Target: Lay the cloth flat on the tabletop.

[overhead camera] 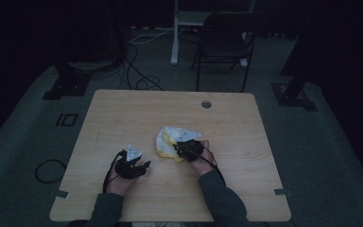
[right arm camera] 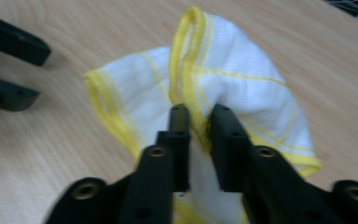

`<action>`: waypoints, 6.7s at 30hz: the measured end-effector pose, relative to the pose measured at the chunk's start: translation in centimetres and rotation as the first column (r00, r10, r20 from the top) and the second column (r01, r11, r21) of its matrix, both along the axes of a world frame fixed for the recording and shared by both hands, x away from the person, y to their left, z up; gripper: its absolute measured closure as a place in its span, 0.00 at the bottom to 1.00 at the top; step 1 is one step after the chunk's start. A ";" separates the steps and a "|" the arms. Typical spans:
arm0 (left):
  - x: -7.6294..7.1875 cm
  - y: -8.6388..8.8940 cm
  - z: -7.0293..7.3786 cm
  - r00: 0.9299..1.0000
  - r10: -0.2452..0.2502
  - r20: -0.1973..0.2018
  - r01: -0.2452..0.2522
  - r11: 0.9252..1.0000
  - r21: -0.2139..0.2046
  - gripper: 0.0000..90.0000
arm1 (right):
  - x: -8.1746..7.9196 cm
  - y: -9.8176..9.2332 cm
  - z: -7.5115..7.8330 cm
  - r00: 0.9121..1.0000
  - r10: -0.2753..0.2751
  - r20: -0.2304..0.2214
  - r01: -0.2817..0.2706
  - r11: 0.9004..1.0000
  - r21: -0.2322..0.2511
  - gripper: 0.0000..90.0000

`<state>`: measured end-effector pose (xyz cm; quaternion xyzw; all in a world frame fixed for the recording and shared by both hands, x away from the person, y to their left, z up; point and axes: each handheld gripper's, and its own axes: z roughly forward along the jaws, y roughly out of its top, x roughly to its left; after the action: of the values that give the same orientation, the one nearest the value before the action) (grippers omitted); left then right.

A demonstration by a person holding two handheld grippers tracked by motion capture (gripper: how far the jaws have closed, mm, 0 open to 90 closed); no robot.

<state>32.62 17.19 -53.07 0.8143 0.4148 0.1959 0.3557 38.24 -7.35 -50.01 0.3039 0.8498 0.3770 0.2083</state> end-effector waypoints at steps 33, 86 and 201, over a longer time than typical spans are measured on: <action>1.6 -9.6 3.0 0.963 -0.250 0.097 0.247 0.968 0.047 0.59 | 4.6 -2.6 2.8 0.997 -0.077 -0.014 0.078 0.995 0.062 0.98; 7.8 -3.3 6.0 0.992 -0.008 0.130 0.020 0.995 -0.094 1.00 | 7.4 -6.4 1.6 0.983 -0.163 -0.079 0.166 0.985 0.034 0.97; 3.0 -1.1 -0.3 0.996 -0.035 -0.087 0.037 0.999 0.022 0.94 | 8.7 -2.4 0.5 0.991 -0.113 -0.073 0.113 0.994 -0.003 0.97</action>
<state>35.63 16.13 -53.42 0.8336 0.4127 0.1585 0.3312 46.91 -9.71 -49.55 0.3652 0.8380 0.3539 0.1978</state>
